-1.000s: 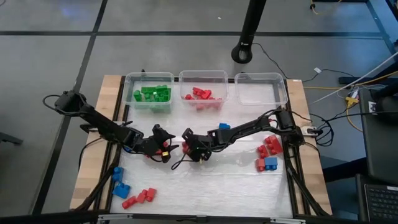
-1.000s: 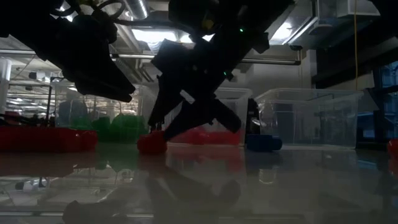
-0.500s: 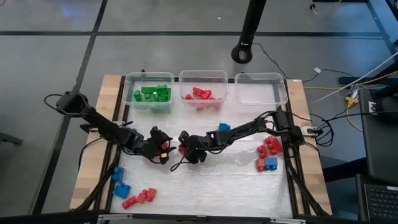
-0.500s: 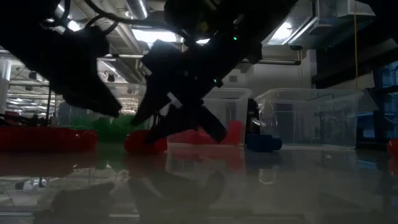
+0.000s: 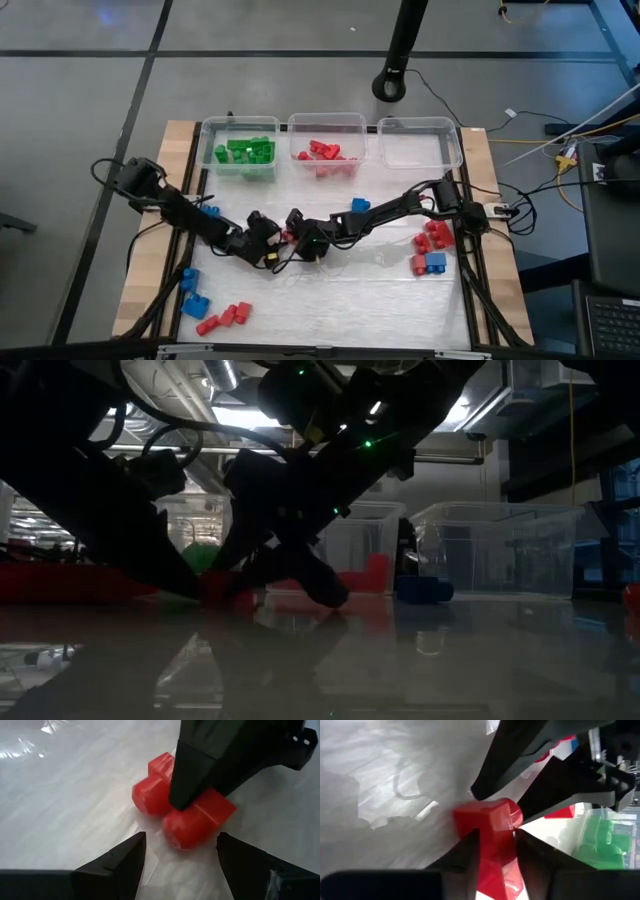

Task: Sort blocks
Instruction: Put the red game piece into the middle transparent bin

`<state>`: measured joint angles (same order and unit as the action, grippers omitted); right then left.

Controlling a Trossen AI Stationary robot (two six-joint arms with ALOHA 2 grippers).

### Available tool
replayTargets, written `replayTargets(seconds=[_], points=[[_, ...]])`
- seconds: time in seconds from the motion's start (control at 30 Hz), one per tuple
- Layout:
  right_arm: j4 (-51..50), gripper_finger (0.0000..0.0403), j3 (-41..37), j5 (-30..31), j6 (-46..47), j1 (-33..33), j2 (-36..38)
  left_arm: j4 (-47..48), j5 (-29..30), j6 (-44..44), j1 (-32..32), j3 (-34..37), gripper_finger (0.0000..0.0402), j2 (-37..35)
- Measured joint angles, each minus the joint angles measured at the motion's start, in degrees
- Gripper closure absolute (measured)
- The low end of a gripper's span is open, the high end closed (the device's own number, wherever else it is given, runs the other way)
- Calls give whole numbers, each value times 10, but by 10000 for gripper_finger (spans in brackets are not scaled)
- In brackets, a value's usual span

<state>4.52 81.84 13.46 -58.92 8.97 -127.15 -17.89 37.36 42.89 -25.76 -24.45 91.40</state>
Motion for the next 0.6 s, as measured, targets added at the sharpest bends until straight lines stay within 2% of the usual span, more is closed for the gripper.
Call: replayTargets(seconds=[0.3,0.43,0.6], points=[[15,375,1,20,-1,0,-3,-12,-1,-15,2,-1,171,-6],[15,389,1,25,-1,3,3,-5,-16,-30,-1,-1,171,-33],[-35,390,-3,47,-1,12,38,25,-27,-62,-15,-1,171,-107]])
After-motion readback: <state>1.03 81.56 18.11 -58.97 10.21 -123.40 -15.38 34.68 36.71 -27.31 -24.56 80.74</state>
